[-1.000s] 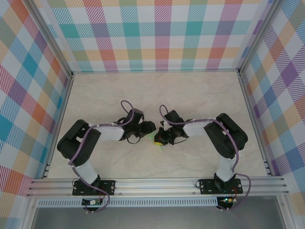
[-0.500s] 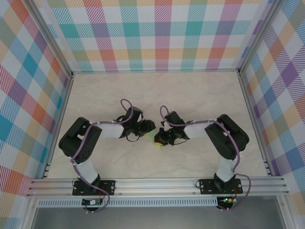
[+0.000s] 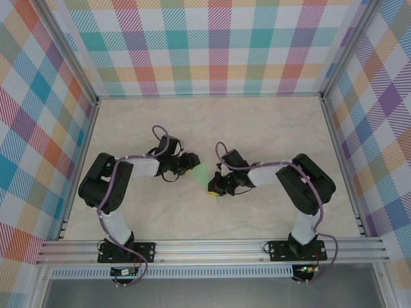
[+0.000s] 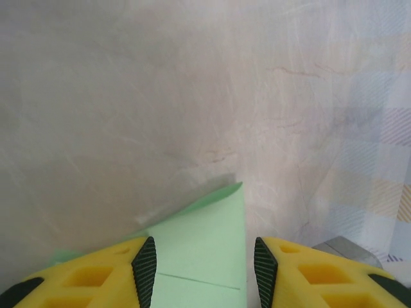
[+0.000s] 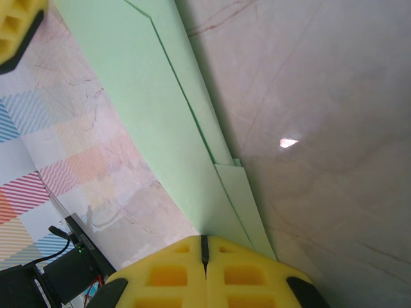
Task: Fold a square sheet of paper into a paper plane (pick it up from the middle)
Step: Fold the wing for the fifth time at the center of the table.
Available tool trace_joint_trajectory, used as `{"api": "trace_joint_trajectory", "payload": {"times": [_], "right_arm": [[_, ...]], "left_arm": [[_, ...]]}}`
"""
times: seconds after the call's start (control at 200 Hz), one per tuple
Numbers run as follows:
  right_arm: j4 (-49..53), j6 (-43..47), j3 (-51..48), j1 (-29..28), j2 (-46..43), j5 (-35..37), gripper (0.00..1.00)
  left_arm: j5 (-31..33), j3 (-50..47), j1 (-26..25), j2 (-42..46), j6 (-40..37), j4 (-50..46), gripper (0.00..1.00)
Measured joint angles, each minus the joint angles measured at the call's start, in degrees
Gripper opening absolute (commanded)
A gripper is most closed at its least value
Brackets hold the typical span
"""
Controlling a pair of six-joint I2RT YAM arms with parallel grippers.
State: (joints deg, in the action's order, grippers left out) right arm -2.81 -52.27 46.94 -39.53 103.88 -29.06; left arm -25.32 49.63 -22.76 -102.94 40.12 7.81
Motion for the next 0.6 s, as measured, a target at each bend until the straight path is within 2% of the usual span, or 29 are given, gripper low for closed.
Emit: {"api": "trace_joint_trajectory", "payload": {"times": [0.215,0.445,0.6], "right_arm": [[0.02,0.0,0.04,0.0,0.04,-0.07,0.0],[0.76,-0.02,0.37,0.02,0.07,-0.09,0.0],[1.4,-0.02,0.81,0.04,0.22,-0.11,0.0]], "left_arm": [[-1.84,1.42,2.03,-0.85,-1.4,-1.4,0.47],[0.83,4.22,6.08,-0.96,-4.04,-5.81,0.48],[1.16,6.21,6.8,0.5,-5.11,-8.98,0.48]]}}
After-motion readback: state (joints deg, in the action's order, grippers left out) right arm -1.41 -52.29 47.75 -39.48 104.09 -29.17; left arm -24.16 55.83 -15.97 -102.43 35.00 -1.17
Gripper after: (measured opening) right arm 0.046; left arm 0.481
